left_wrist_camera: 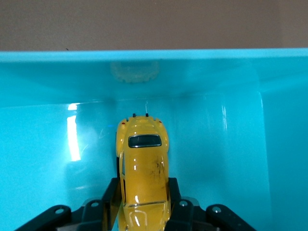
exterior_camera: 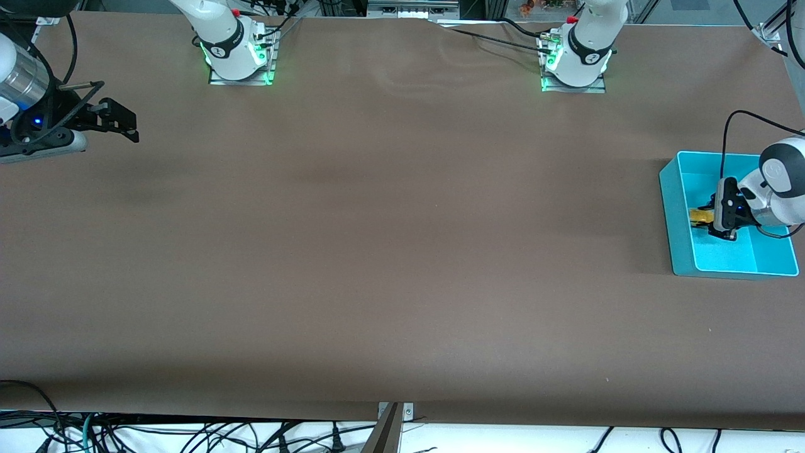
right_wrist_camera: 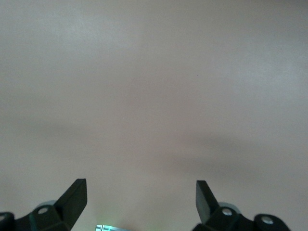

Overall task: Wind and store yellow beetle car
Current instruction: 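Carry the car over the cyan box and lower it inside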

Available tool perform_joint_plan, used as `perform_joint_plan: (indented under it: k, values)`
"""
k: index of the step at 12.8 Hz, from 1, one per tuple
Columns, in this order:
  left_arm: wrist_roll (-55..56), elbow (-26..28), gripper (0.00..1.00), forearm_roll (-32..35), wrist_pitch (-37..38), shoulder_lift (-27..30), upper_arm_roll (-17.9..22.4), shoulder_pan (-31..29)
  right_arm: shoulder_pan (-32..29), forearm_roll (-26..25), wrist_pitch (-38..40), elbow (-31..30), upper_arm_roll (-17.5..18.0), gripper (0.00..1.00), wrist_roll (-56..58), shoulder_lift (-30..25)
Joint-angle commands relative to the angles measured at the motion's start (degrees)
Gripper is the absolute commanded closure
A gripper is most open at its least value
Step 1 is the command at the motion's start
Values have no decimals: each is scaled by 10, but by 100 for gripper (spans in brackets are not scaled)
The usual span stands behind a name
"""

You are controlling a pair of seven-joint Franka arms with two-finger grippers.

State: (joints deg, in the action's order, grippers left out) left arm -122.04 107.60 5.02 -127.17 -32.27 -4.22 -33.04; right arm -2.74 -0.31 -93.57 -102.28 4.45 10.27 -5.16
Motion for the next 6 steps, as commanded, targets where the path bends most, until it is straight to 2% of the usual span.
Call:
perform_joint_plan:
  k: [1, 4, 6]
  values:
    - [-8, 11, 0, 14, 0, 12, 4, -1, -2, 30, 1, 8, -6, 0, -2, -6]
    - [3, -7, 0, 7, 81, 50, 4, -1, -1, 42, -7, 7, -6, 0, -24, -15]
    - [49, -25, 0, 7, 128, 72, 4, -1, -1, 42, -5, 8, -5, 0, -32, -16]
